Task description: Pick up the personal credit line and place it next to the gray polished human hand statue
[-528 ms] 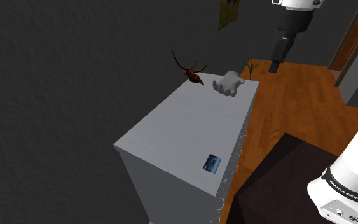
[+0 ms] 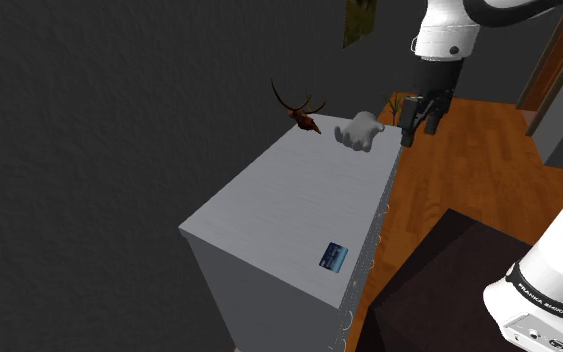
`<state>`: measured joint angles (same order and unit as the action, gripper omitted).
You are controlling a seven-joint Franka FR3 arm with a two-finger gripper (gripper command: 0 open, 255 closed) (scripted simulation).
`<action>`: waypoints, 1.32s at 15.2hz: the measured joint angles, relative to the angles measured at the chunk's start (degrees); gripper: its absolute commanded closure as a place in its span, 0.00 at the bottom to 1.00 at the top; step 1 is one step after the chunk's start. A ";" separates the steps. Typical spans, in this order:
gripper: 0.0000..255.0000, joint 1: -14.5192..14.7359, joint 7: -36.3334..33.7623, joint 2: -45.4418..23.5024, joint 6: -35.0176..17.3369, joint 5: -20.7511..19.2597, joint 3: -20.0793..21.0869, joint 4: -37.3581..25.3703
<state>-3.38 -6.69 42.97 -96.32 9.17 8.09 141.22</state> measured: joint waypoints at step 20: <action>0.00 -0.20 -39.89 -32.61 -30.94 33.14 14.01 7.82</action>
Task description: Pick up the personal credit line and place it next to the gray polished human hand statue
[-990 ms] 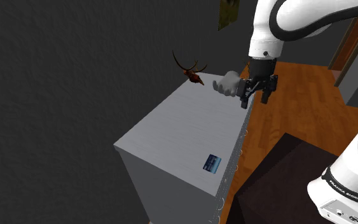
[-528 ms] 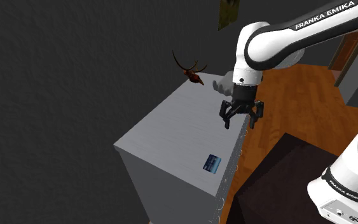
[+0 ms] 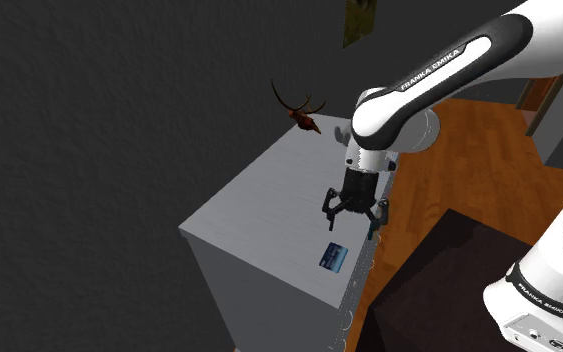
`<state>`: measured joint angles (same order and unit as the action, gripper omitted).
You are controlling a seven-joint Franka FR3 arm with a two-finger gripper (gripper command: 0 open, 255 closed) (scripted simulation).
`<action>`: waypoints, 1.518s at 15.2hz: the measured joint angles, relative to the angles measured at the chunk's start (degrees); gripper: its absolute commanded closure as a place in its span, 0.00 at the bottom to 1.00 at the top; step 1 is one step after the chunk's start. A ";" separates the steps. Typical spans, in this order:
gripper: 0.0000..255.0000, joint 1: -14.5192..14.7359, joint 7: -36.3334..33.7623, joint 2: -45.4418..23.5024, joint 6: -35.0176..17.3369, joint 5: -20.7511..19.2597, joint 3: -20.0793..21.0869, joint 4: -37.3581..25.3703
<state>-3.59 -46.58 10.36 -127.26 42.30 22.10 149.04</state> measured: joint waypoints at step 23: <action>1.00 3.11 -1.76 -16.82 -14.58 12.80 3.45 -3.04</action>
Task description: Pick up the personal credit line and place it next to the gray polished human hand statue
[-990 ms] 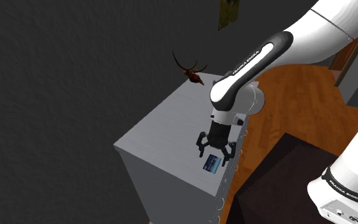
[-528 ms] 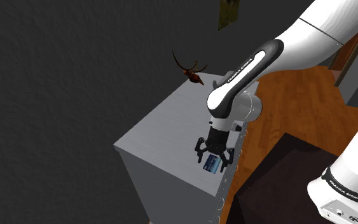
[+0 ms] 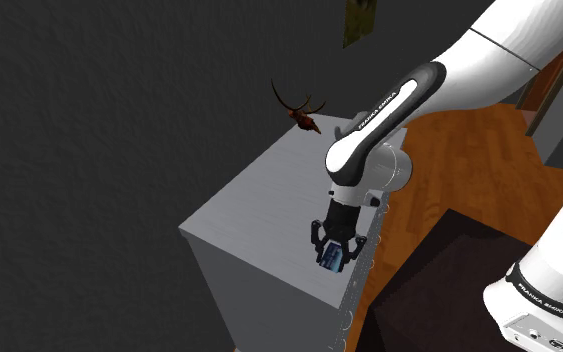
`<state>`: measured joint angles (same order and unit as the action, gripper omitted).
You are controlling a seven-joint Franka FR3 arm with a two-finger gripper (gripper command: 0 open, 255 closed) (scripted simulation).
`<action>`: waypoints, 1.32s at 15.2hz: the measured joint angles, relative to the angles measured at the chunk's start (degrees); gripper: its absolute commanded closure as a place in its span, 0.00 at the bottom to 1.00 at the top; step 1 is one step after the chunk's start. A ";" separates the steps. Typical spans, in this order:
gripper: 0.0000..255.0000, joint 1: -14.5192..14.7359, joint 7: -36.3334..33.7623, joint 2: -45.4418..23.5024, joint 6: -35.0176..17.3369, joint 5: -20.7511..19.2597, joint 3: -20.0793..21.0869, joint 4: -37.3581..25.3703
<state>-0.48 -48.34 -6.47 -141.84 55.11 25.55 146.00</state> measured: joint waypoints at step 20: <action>1.00 -0.77 -7.25 11.24 9.74 -3.91 -0.74 0.37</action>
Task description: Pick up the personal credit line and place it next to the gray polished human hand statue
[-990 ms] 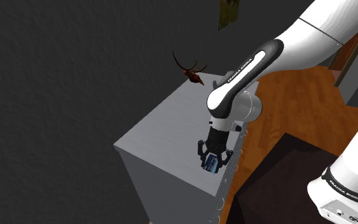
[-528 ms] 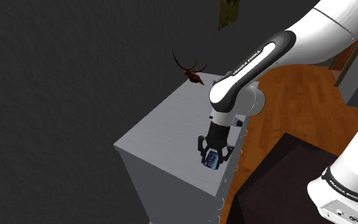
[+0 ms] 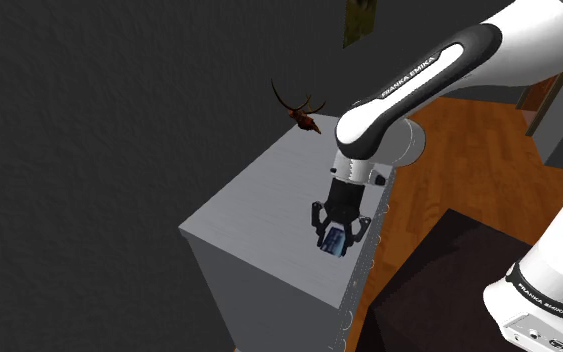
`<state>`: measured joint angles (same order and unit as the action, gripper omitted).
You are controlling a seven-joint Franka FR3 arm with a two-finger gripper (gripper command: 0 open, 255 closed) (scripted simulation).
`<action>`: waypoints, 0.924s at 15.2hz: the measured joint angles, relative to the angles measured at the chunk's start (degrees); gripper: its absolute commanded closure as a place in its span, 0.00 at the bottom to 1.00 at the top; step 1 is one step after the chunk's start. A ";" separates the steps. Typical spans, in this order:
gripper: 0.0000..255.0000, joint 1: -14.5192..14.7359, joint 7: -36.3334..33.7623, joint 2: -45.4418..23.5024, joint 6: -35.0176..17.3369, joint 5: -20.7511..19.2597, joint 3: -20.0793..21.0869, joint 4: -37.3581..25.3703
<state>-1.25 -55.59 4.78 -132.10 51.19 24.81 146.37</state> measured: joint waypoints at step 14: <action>1.00 -0.84 -6.90 9.52 10.94 -3.84 -1.60 -2.70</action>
<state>-2.09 -62.49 14.29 -121.16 47.35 23.22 143.67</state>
